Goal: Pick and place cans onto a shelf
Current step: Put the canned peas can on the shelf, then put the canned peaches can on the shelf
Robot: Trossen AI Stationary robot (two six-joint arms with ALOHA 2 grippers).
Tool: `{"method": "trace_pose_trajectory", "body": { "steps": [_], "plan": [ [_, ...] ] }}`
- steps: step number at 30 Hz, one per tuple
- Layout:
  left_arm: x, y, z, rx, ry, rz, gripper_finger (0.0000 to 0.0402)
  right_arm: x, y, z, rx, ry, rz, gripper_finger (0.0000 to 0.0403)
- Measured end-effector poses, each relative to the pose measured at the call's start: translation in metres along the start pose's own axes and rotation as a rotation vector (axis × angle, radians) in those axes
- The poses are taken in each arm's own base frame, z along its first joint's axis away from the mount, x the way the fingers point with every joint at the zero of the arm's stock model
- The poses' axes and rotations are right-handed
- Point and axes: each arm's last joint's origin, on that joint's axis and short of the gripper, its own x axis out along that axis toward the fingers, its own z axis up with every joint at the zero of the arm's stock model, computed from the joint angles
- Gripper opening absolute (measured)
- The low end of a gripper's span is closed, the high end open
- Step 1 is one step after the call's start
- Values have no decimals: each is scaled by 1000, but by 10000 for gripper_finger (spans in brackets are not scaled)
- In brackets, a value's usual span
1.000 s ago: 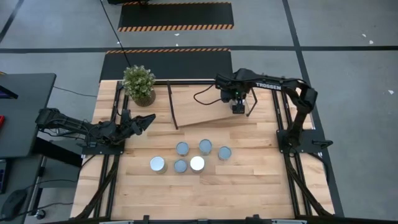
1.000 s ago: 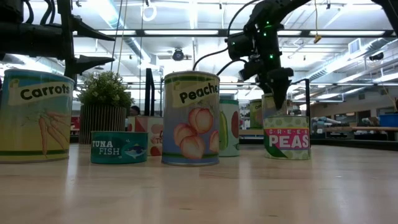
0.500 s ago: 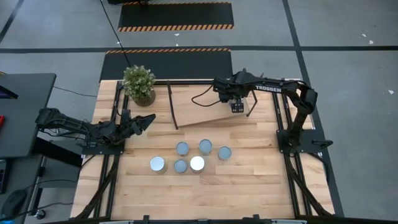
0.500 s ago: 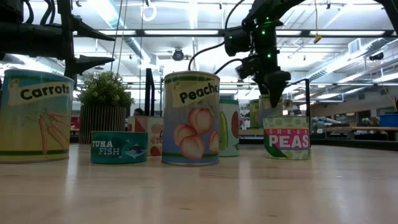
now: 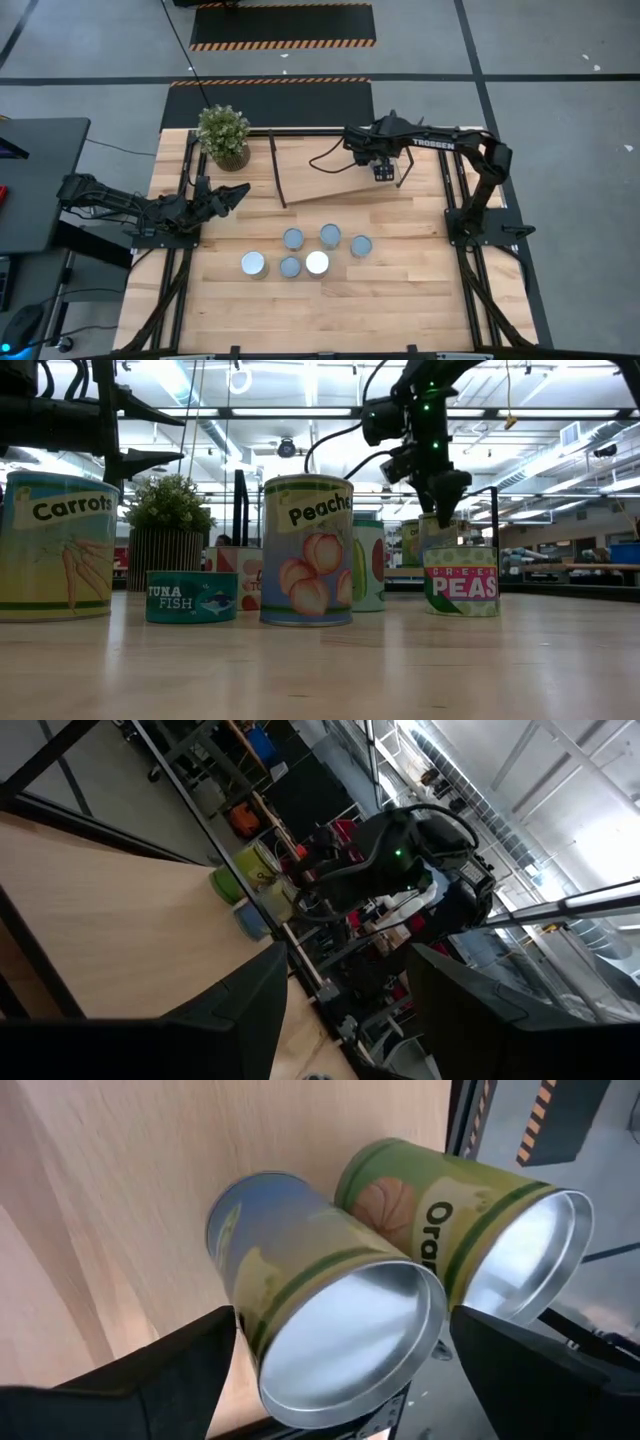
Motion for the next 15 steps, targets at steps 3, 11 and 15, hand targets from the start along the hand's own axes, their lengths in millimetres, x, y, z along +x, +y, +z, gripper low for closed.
{"method": "trace_pose_trajectory", "body": {
  "steps": [3, 11, 15],
  "plan": [
    [0, 0, 0, 0, 1, 1, 211, -3, -1, -2, 7, -8, -3, 375],
    [0, 0, 0, 5, 3, 3, 211, -33, 5, -11, 38, -133, -7, 374],
    [0, 0, 0, 6, 3, 4, 211, -53, 16, -10, 86, -281, 68, 374]
  ]
}}
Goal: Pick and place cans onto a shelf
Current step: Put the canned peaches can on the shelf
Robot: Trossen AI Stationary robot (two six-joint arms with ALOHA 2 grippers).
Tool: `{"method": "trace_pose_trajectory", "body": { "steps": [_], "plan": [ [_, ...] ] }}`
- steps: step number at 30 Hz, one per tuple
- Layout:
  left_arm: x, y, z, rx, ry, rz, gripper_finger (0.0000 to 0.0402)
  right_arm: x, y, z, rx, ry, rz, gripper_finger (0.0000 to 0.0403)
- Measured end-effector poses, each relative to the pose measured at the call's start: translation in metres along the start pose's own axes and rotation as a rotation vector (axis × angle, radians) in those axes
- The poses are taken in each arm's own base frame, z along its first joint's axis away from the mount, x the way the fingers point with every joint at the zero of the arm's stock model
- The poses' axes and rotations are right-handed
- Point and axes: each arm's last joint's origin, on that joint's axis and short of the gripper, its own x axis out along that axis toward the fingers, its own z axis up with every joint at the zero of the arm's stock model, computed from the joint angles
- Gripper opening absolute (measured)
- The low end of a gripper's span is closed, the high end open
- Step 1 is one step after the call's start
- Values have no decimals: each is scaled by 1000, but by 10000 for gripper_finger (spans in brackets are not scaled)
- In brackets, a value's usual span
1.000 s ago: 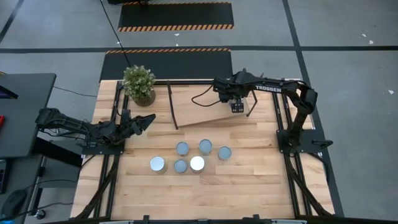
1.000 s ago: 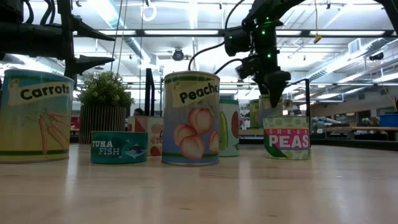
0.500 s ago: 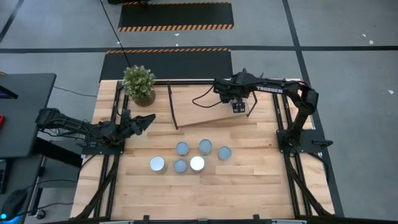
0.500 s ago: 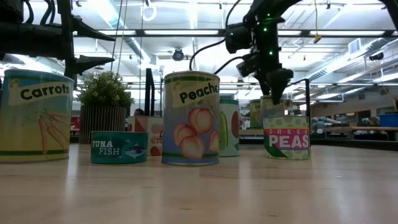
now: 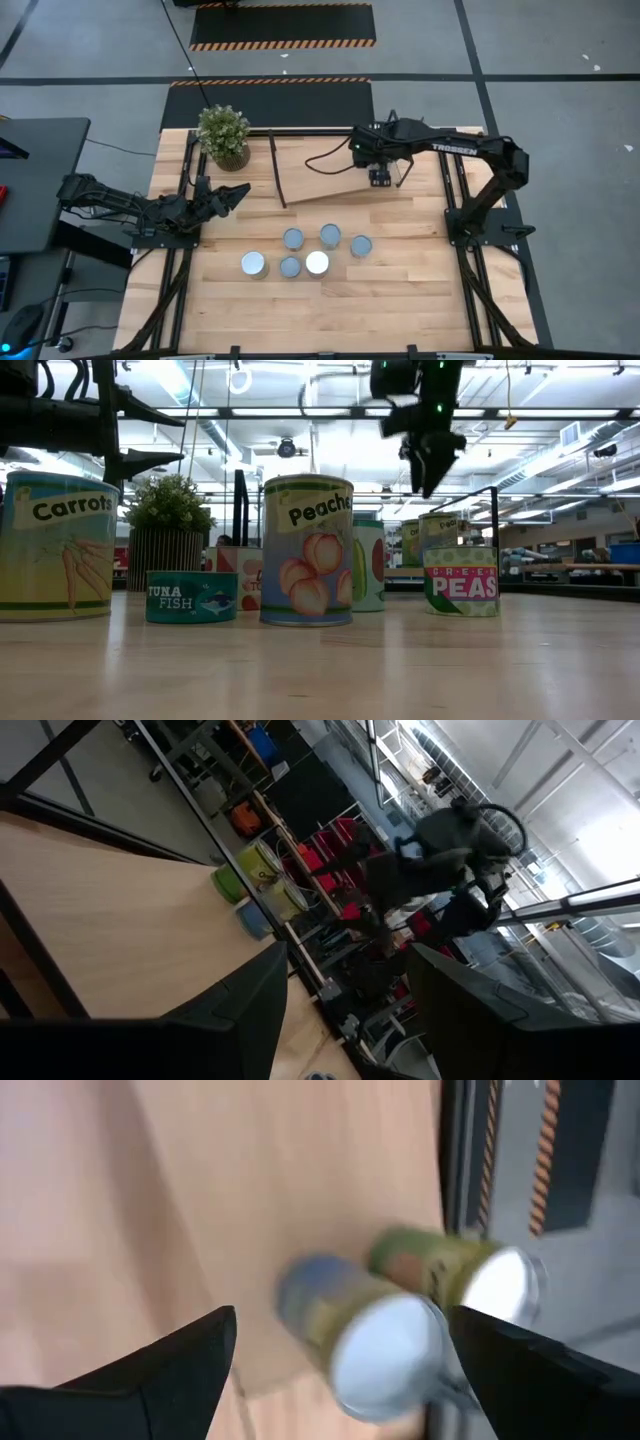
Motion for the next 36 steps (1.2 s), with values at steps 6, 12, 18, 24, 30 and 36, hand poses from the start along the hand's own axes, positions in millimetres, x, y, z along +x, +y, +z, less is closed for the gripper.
{"method": "trace_pose_trajectory", "body": {
  "steps": [6, 12, 18, 24, 30, 36],
  "plan": [
    [0, 0, 0, 1, 0, 0, 211, -8, 27, 14, 26, -125, 191, 374],
    [2, -14, 5, 37, 39, -86, 209, -16, 63, 29, -13, -211, 291, 374],
    [11, -47, 18, 148, 143, -116, 194, -30, 95, 35, -95, -276, 338, 374],
    [16, -66, 20, 161, 383, -76, 188, -41, 119, 35, -102, -303, 379, 374],
    [18, -76, 17, 176, 543, 25, 187, -52, 140, 38, -121, -369, 426, 374],
    [22, -84, 10, 65, 610, 64, 187, -67, 161, 43, -55, -457, 482, 380]
  ]
}}
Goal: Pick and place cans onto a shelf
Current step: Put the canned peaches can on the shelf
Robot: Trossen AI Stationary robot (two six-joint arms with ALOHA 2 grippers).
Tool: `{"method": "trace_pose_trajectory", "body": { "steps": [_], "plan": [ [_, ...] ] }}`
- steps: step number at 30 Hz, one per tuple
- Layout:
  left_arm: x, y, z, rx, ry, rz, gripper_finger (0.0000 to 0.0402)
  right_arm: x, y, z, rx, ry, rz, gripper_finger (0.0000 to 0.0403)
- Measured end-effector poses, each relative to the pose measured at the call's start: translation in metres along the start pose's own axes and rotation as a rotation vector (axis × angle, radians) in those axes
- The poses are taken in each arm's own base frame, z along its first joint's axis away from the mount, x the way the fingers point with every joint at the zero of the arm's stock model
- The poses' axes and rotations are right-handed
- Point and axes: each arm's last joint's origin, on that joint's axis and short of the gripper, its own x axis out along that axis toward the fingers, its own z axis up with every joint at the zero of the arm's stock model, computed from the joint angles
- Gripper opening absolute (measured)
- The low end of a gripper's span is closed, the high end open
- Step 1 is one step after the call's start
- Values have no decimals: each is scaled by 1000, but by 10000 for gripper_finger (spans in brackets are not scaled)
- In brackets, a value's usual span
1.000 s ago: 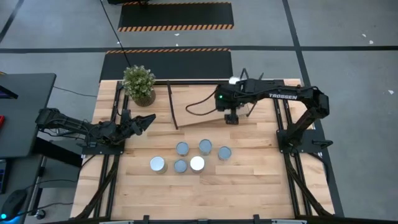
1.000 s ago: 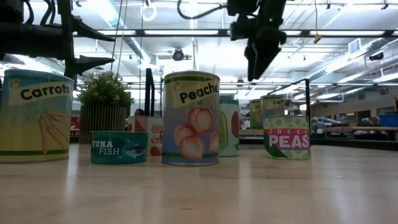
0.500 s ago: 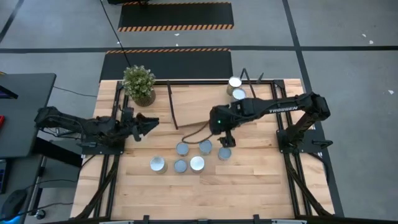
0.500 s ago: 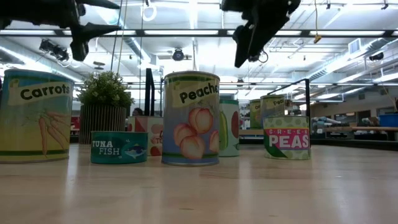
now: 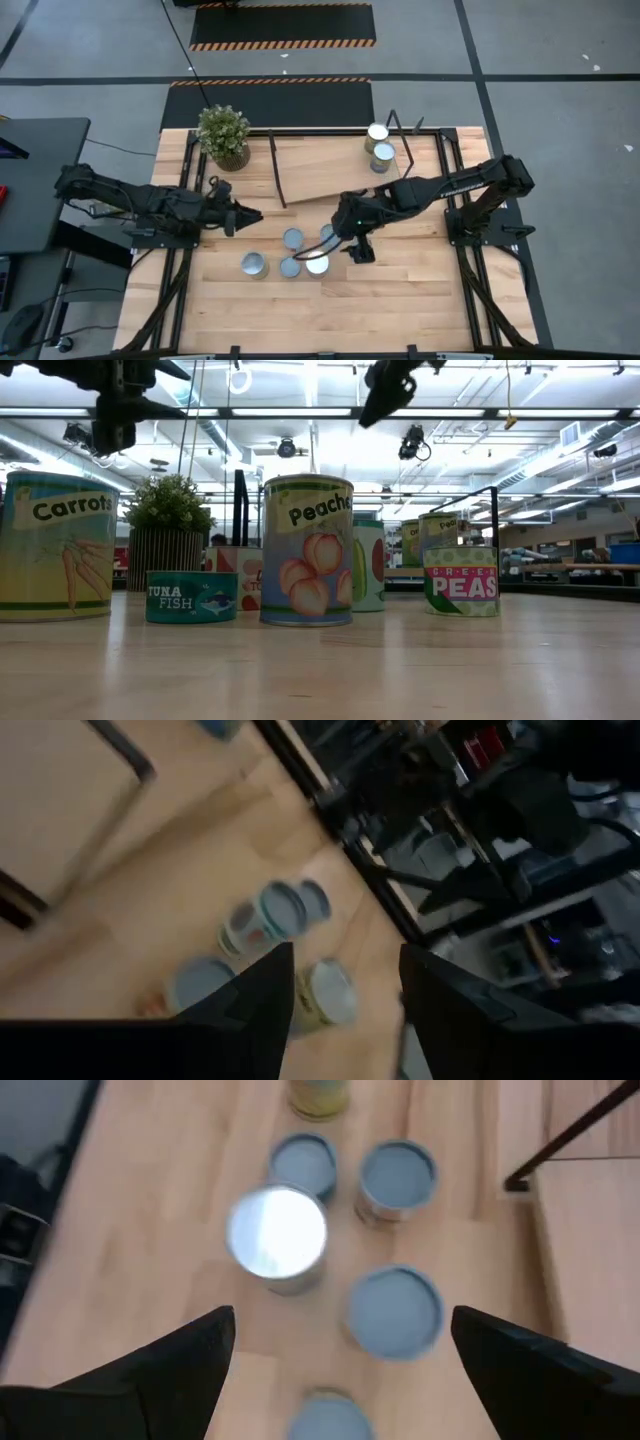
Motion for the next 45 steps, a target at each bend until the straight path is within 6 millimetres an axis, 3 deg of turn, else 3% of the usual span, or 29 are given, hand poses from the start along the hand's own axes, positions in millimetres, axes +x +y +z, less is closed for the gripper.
{"method": "trace_pose_trajectory", "body": {
  "steps": [5, 17, 28, 36, 45],
  "plan": [
    [-2, -3, -8, -11, 144, -62, 187, -9, 19, 8, 45, -51, -9, 380],
    [-20, -15, -24, 30, 277, -200, 187, -23, 50, 28, 180, -168, -11, 380],
    [-26, -18, -35, 54, 337, -223, 187, 33, 69, 75, 7, -43, -37, 380],
    [-29, -20, -39, 21, 371, -233, 187, 86, 61, 63, -134, 139, -30, 398],
    [-30, -20, -41, 11, 385, -234, 187, 113, 43, 58, -173, 209, -52, 399]
  ]
}}
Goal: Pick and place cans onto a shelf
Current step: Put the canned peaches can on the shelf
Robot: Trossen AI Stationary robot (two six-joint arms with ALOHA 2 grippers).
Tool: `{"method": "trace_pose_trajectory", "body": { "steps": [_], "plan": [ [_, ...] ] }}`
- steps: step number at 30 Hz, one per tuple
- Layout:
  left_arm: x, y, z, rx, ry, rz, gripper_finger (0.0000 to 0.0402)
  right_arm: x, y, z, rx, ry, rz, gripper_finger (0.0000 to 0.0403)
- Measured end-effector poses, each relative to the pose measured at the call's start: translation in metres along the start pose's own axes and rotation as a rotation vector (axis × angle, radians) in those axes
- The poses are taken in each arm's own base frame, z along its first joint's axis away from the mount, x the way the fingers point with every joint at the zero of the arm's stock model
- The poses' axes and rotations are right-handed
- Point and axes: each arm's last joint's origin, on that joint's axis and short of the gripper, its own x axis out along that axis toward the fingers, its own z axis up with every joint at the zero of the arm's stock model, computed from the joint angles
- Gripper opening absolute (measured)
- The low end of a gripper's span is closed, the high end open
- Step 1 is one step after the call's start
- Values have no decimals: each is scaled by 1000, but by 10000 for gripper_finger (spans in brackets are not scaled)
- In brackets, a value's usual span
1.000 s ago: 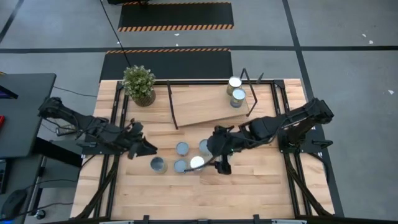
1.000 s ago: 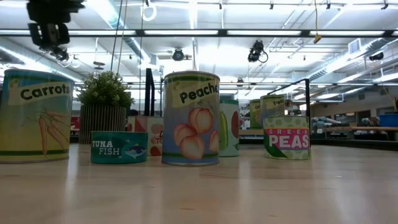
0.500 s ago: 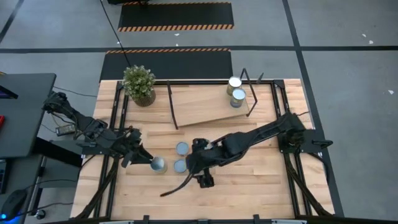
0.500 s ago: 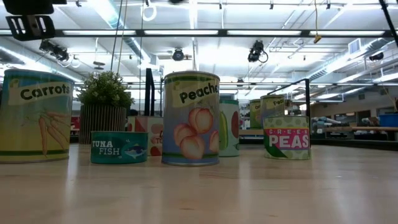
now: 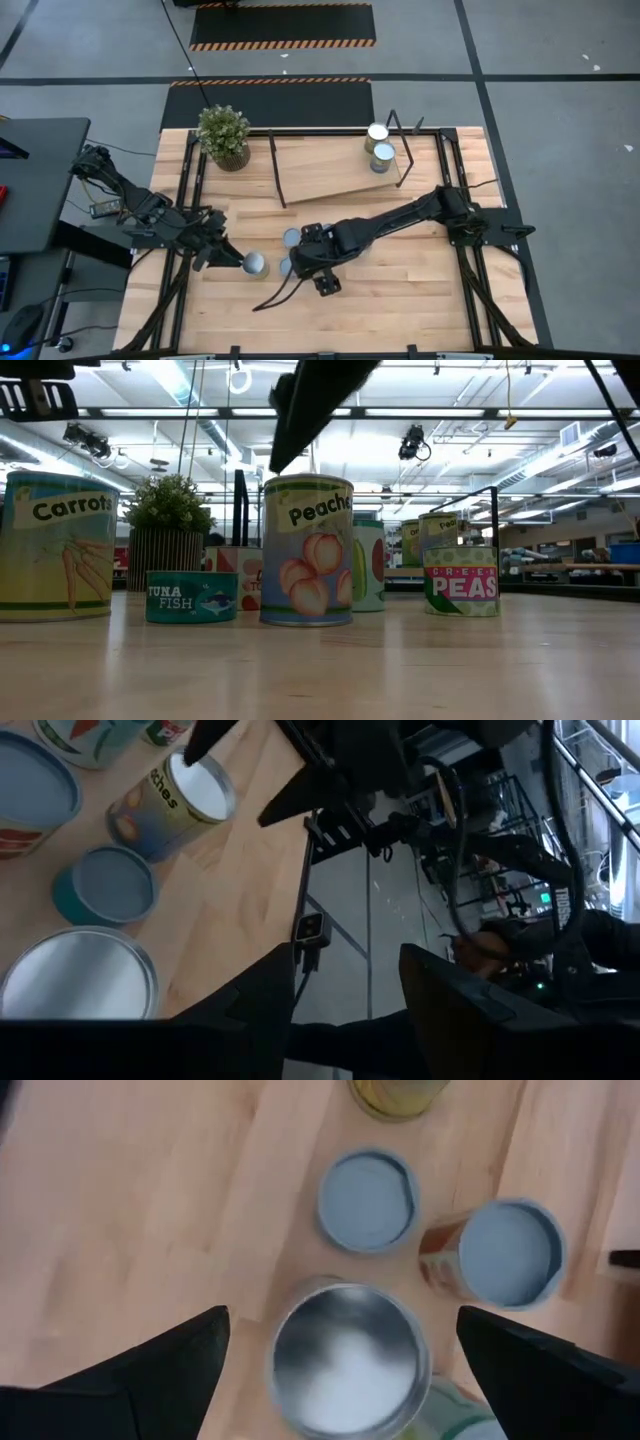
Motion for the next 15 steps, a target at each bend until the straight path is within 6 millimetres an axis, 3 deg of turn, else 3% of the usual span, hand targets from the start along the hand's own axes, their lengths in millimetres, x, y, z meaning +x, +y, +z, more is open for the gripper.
{"method": "trace_pose_trajectory", "body": {
  "steps": [15],
  "plan": [
    [0, 4, -1, 15, 4, 45, 187, 31, -8, -6, -27, 91, 41, 389]
  ]
}}
